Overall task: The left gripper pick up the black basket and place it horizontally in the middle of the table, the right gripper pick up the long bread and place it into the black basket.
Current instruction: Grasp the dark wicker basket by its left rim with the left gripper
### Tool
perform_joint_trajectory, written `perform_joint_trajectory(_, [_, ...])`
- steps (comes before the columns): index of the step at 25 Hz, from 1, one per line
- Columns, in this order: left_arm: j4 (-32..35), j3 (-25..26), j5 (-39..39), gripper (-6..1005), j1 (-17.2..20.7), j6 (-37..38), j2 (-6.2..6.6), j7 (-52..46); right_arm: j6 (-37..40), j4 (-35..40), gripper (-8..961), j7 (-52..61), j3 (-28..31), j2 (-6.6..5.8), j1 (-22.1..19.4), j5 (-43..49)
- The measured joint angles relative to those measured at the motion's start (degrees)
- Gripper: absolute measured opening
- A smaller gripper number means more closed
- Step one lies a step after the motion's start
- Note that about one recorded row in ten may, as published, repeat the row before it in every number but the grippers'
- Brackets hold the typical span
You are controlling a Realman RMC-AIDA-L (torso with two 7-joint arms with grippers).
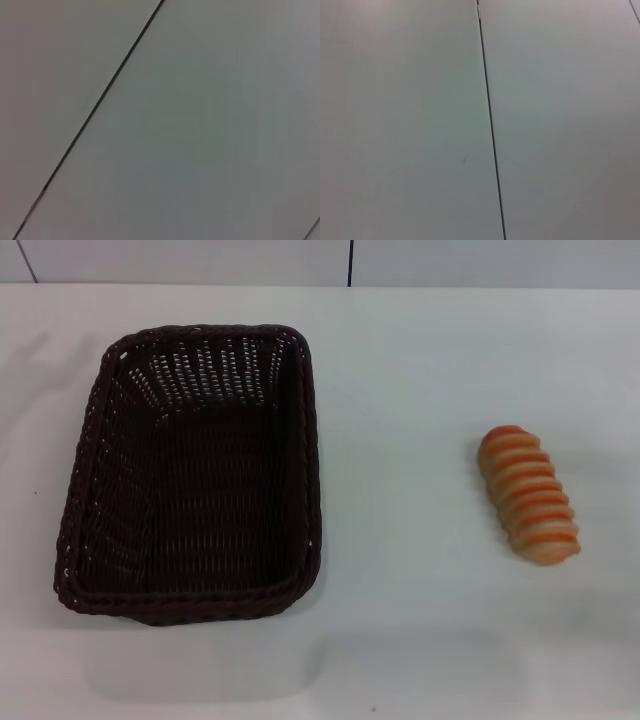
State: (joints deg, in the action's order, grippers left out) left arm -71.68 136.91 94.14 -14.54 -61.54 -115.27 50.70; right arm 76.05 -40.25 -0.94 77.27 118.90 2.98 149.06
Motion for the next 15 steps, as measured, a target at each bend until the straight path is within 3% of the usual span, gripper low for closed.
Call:
perform_joint_trajectory(3, [-5.6, -0.4, 10.3, 825, -0.8, -2.3, 0.9, -8.7, 0.0, 0.0, 667, 0.6, 0.1, 0.02, 0.0, 0.0])
perform_joint_trajectory(8, [-10.5, -0.5, 18.9, 825, -2.1, -6.2, 1.14, -14.6, 0.0, 0.0, 667, 1.6, 0.1, -0.02, 0.0, 0.0])
perform_joint_trajectory(9, [-17.2, -0.5, 30.8, 825, -4.8, -13.2, 0.74, -20.9, 0.0, 0.0, 667, 1.6, 0.1, -0.03, 0.0, 0.0])
perform_joint_trajectory(10, [-20.2, -0.5, 36.3, 824, -6.3, -16.6, 0.2, -23.2, 0.0, 0.0, 667, 1.6, 0.1, -0.03, 0.1, 0.0])
perform_joint_trajectory(15, [-24.9, -0.6, 44.9, 824, -9.0, -22.1, -1.18, -25.9, 0.0, 0.4, 666, 1.6, 0.2, -0.03, 0.3, 0.0])
